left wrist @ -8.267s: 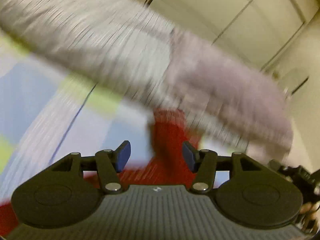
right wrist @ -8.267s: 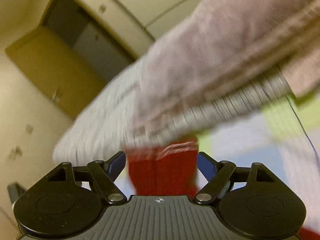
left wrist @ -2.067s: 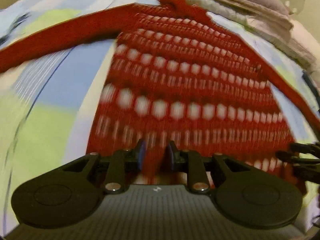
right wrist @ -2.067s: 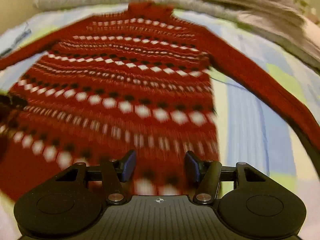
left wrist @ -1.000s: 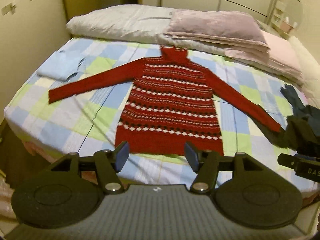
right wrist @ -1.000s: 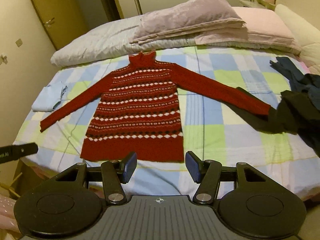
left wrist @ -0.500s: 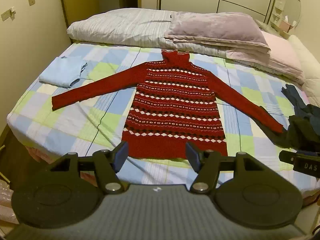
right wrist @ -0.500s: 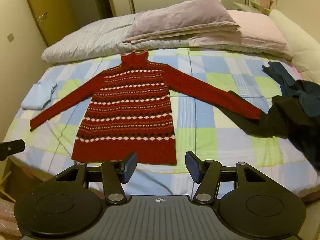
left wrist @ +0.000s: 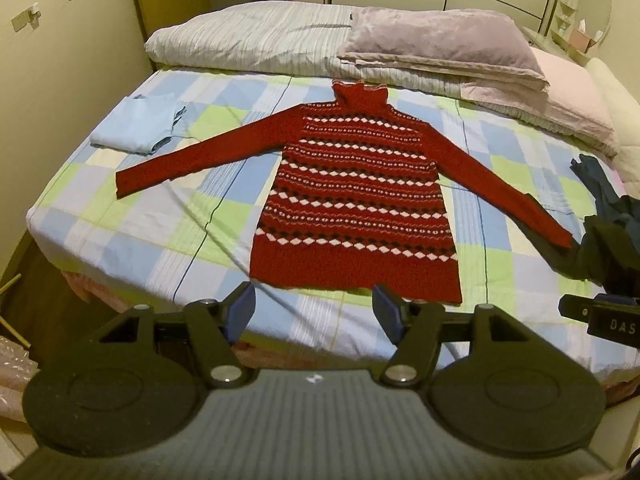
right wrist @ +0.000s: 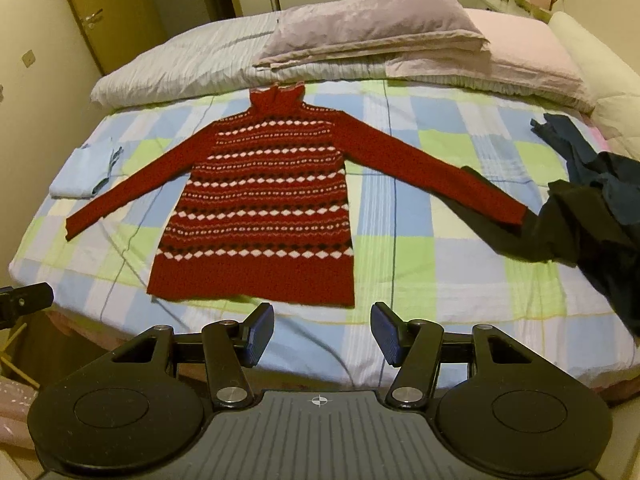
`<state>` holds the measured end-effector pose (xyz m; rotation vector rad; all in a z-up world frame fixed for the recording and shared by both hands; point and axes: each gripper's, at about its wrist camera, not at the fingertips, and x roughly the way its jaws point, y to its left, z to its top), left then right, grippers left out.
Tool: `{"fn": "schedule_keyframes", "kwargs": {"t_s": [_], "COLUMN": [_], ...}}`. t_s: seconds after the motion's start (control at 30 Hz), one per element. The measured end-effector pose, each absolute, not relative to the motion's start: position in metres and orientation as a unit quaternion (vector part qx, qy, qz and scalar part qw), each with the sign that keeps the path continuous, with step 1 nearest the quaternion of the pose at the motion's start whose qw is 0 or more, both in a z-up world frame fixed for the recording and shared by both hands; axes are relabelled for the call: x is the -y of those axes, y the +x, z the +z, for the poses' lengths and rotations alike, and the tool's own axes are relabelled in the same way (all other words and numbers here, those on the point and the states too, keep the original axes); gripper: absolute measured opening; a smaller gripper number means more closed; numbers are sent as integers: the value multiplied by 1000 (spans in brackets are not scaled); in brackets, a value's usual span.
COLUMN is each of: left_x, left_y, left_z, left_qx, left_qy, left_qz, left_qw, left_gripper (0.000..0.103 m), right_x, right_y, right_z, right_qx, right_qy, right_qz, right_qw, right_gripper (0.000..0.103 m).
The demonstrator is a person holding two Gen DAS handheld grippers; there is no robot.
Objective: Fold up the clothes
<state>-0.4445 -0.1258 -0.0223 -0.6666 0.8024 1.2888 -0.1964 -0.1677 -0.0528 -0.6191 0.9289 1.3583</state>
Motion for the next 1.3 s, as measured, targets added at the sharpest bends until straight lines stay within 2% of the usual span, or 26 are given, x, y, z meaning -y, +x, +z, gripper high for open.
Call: {"fn": "schedule_keyframes", "kwargs": {"t_s": [0.73, 1.3], "left_x": [167, 169], "left_y": [-463, -439], "left_z": [-28, -33], "left_qx": [-358, -367], "left_qy": [-321, -314], "left_qz": [588, 564], "left_qw": [650, 669], "left_gripper": [62, 62], "right_x": [195, 207], "right_y": [-204, -187], "right_z": [-66, -66], "right_qx": [-433, -443], "right_qy": [-299, -294], "right_qz": [587, 567], "right_qw": [615, 629], "right_gripper": [57, 57]}}
